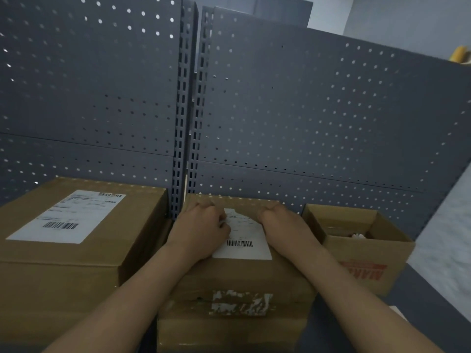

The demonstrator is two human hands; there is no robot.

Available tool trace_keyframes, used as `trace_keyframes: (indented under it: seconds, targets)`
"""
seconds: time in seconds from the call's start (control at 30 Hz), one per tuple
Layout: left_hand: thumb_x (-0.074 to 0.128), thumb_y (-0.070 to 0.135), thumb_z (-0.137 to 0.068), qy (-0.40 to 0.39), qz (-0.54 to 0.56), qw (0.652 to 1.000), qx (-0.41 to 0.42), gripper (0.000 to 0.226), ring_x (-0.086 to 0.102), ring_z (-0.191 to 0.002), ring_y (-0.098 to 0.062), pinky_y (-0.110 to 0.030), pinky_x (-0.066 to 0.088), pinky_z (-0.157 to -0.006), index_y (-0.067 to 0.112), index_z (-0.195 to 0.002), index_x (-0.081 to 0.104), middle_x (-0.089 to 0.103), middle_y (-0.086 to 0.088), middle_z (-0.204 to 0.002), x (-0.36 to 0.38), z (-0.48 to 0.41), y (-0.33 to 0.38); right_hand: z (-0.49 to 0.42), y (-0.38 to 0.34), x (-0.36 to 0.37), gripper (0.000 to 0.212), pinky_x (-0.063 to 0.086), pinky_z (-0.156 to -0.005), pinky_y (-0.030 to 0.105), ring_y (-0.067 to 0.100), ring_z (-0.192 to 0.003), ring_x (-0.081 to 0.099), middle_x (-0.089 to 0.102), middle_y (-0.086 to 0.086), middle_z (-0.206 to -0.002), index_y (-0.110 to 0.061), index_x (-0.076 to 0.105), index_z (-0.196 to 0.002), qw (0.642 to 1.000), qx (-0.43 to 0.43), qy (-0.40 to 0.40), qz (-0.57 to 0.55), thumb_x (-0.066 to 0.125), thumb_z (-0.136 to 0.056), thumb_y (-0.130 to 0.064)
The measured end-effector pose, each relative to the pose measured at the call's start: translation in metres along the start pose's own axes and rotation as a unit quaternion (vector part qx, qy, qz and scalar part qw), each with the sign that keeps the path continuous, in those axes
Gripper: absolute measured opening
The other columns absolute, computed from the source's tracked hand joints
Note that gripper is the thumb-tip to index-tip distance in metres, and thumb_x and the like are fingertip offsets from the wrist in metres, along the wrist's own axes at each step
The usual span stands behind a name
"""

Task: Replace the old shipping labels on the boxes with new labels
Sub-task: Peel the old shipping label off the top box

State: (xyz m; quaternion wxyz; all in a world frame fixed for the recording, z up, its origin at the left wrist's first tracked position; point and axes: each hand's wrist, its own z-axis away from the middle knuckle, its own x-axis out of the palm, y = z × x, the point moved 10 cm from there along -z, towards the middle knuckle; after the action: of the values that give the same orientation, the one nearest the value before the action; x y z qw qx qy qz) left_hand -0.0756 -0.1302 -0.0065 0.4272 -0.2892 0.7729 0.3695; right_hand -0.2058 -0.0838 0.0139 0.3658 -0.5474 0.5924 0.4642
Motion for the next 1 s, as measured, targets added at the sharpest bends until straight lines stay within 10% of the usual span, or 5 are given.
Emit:
trace_keyframes:
  seconds: [0.83,1.0]
  targets:
    - [0.054,0.039,-0.093,0.034,0.013,0.999,-0.011,0.032,0.054,-0.111,-0.014,-0.035,0.052,-0.09,0.029,-0.119,0.07,0.063,0.009,-0.12,-0.001,0.003,-0.005,0.005,-0.014,-0.004,0.023,0.036,-0.07,0.028,0.025,-0.097,0.054,0.054,0.012,-0.112,-0.003,0.061,-0.107,1.0,-0.016,0.006,0.014,0.043,-0.094,0.005]
    - [0.054,0.039,-0.093,0.033,0.018,0.999,-0.012,0.03,0.055,-0.108,-0.012,-0.035,0.052,-0.089,0.03,-0.116,0.071,0.064,0.01,-0.118,-0.002,0.003,-0.005,0.001,0.0,0.006,0.021,0.033,-0.06,0.025,0.019,-0.085,0.049,0.048,0.002,-0.098,-0.018,0.046,-0.08,0.997,0.001,-0.006,-0.079,0.048,-0.093,-0.002]
